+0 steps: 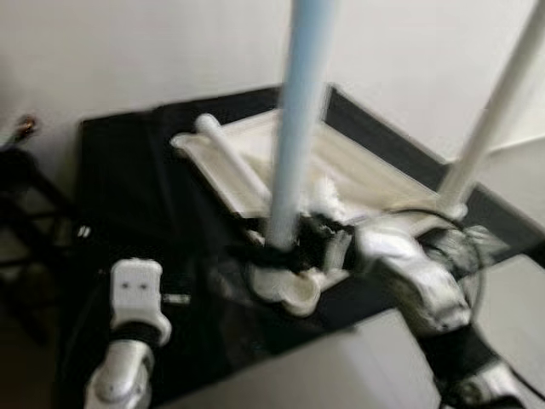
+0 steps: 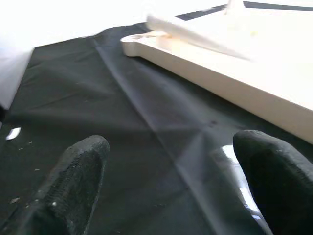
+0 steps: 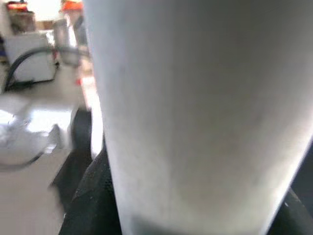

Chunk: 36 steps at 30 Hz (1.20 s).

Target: Building children table

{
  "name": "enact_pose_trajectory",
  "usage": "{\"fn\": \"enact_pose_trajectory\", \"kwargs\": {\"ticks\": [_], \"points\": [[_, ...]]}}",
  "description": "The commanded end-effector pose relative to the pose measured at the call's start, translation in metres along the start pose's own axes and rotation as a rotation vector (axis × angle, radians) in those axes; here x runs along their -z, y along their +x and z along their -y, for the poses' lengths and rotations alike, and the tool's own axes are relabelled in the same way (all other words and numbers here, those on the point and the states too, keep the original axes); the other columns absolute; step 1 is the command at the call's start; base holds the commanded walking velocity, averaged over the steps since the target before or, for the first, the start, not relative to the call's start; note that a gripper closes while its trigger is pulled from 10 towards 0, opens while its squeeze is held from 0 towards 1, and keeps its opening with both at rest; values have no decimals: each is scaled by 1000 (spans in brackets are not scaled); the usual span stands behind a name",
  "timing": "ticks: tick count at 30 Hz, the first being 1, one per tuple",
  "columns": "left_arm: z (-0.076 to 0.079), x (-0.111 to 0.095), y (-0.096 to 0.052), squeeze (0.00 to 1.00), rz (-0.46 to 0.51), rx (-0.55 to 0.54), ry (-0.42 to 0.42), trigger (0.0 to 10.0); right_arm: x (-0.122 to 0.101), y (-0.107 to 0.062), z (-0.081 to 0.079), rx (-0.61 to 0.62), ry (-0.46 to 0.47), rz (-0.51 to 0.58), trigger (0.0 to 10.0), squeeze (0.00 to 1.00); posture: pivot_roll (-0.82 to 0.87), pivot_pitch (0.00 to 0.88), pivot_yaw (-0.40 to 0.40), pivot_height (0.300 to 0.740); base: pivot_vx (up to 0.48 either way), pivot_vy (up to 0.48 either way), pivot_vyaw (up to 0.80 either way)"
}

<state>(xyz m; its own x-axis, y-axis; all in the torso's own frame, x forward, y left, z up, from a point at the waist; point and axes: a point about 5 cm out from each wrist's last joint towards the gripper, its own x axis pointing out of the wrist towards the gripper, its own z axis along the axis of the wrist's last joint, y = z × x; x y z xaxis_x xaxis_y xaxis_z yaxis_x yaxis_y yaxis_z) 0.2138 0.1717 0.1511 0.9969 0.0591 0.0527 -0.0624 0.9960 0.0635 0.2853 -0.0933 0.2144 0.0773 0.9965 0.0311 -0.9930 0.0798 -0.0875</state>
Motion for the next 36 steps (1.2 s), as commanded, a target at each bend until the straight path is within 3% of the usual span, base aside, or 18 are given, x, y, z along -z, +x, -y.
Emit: {"fn": "enact_pose_trajectory", "kwargs": {"ticks": [1,5,7,8,10,11,17,18,21,28,33,34,35,36], "points": [[-2,1,-2,0,-16,7,17,10000,-7,0,-6,-58,-11,21,10000,0,61,172,31,740,0,0,0],[8,-8,-19,0,5,127,17,10000,-8,-17,-8,-145,6,-22,10000,0,69,226,50,740,0,0,0],[8,-8,-19,0,5,127,17,10000,-8,-17,-8,-145,6,-22,10000,0,69,226,50,740,0,0,0],[12,-9,-28,0,3,195,-5,10000,-9,-23,-7,-181,-2,-49,10000,0,75,244,53,740,0,0,0],[17,-10,-36,0,1,254,-12,10000,-11,-27,-3,-208,-30,-83,10000,0,77,261,56,740,0,0,0],[22,-12,-43,0,15,320,-30,10000,-20,-29,5,-261,-91,-131,10000,0,81,290,60,740,0,0,0],[23,-15,-44,0,26,343,-30,10000,-25,-28,10,-304,-138,-167,10000,0,82,301,63,740,0,0,0],[25,-16,-44,0,38,362,-26,10000,-32,-23,15,-348,-201,-200,10000,0,77,306,60,740,0,0,0],[25,-18,-43,0,48,377,-14,10000,-43,-16,16,-412,-238,-200,10000,0,71,307,56,740,0,0,0],[26,-19,-44,0,58,383,2,10000,-50,-13,11,-488,-197,-169,10000,0,56,303,36,740,0,0,0],[27,-19,-42,0,56,371,2,10000,-54,-8,21,-425,-219,-153,10000,0,55,284,13,740,0,0,0],[25,-18,-40,0,46,346,1,10000,-57,-2,28,-341,-245,-125,10000,0,56,275,8,740,0,0,0],[25,-18,-40,0,46,346,1,10000,-57,-2,28,-341,-245,-125,10000,0,56,275,8,740,0,0,0],[22,-18,-36,0,43,299,7,10000,-62,5,35,-242,-245,-93,10000,0,58,259,-1,740,0,0,0]]}}
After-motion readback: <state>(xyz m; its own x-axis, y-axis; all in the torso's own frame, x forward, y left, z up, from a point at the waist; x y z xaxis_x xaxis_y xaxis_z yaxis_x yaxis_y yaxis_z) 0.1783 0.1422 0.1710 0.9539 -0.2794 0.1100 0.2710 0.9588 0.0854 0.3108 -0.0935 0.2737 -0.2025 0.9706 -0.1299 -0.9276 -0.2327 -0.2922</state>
